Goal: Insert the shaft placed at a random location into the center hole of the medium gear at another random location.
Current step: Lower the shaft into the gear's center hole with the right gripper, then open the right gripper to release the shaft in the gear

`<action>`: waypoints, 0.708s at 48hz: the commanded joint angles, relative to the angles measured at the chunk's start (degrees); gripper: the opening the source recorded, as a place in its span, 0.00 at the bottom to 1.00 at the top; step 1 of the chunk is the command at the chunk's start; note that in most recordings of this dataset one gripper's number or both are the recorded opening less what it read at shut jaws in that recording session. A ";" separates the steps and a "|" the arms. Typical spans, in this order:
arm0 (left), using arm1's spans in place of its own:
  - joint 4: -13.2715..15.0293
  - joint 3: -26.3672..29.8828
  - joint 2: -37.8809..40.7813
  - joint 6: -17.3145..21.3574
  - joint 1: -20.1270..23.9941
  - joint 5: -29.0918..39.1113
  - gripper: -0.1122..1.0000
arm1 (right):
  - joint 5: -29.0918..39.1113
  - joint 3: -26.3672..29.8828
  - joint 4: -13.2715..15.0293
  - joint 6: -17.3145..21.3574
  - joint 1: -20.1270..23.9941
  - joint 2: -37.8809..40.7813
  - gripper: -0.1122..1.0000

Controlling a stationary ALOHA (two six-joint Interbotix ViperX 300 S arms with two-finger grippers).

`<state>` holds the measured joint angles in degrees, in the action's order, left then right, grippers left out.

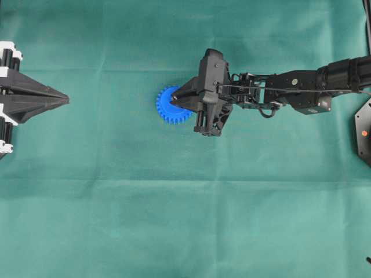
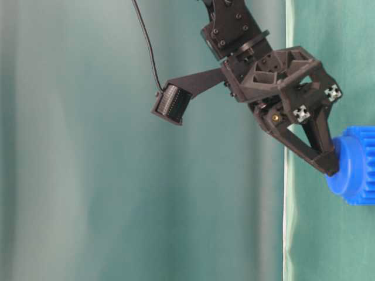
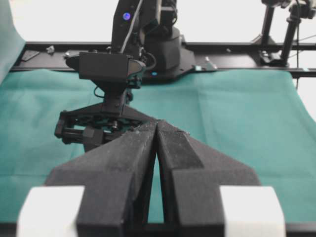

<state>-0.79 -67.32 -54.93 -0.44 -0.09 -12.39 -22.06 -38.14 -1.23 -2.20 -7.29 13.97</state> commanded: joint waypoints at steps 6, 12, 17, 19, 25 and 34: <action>-0.18 1.05 0.44 -0.09 0.00 -0.26 0.10 | -0.53 0.88 -0.18 0.53 0.00 -0.79 0.22; -0.18 1.05 0.44 -0.09 0.00 -0.26 0.10 | -0.53 0.97 -0.18 0.53 0.00 -0.79 0.24; -0.18 1.05 0.44 -0.09 0.00 -0.09 0.10 | -0.53 0.97 -0.18 0.53 0.00 -0.79 0.45; -0.18 1.05 0.44 -0.09 0.00 0.09 0.10 | -0.53 0.97 -0.18 0.53 0.00 -0.97 0.57; -0.18 1.05 0.44 -0.09 0.00 0.18 0.10 | -0.44 0.79 -0.18 0.35 0.09 -2.20 0.88; -0.18 1.05 0.44 -0.09 0.00 0.18 0.10 | 0.53 0.09 -0.18 0.26 0.09 -6.68 0.85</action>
<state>-0.79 -67.32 -54.93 -0.44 -0.09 -11.87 -21.88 -38.32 -1.23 -2.20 -7.29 11.16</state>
